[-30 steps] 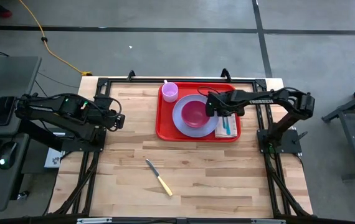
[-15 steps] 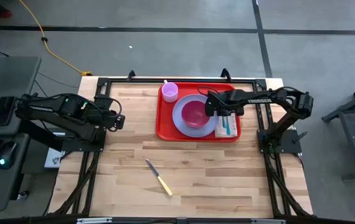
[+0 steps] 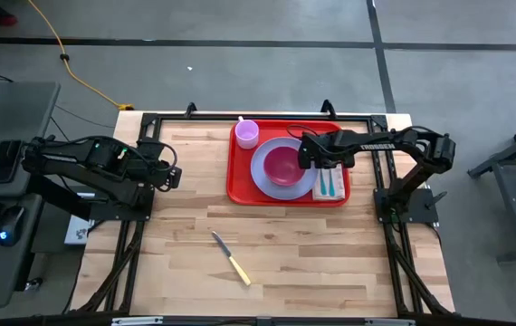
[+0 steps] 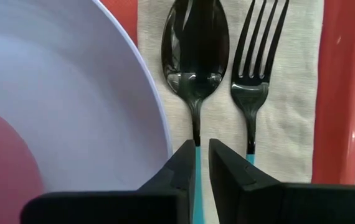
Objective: Set up tray
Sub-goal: Put the blue spoon on top of the napkin to the right of the purple plate in the red tray, then put the yellow knife on top of the napkin to the right of the blue fork in the red tray
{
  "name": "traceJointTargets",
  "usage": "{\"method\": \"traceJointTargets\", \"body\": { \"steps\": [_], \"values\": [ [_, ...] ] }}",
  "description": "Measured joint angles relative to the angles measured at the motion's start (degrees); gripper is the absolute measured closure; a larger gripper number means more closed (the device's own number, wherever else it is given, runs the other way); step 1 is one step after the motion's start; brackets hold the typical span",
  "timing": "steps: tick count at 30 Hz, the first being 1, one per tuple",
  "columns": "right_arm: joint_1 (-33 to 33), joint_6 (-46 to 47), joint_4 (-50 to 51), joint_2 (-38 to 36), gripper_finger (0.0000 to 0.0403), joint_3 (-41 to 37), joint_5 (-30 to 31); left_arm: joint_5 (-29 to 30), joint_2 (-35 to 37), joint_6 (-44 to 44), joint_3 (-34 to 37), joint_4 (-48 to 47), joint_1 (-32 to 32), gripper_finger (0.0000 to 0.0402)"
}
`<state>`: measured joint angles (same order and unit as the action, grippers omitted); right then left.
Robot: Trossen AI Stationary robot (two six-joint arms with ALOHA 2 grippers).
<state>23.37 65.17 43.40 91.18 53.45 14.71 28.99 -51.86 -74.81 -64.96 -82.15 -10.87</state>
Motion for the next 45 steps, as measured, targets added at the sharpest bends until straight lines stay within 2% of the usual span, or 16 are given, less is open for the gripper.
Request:
{"method": "traceJointTargets", "body": {
  "steps": [9,20,30,36,45],
  "values": [
    [2.1,-2.3,0.3,-1.8,0.0362,0.0,-1.6,0.0,0.0,0.0,0.0,0.0,0.0,0.0323],
    [1.6,-5.2,0.4,-13.6,0.0377,0.0,-9.4,-1.1,0.0,1.1,0.0,1.3,0.0,0.0323],
    [-7.5,-2.3,-0.1,-24.0,0.0397,0.1,-9.3,-4.7,-2.0,4.5,0.1,6.3,0.0,0.0323],
    [-15.5,-2.6,-3.7,-25.1,0.0401,0.1,-9.2,-7.2,-5.2,6.5,0.1,6.6,0.0,0.0323],
    [-25.0,-8.8,-14.0,-24.5,0.0401,0.1,-7.2,-8.2,-8.7,10.2,0.4,7.3,-0.3,0.0323]
  ]
}}
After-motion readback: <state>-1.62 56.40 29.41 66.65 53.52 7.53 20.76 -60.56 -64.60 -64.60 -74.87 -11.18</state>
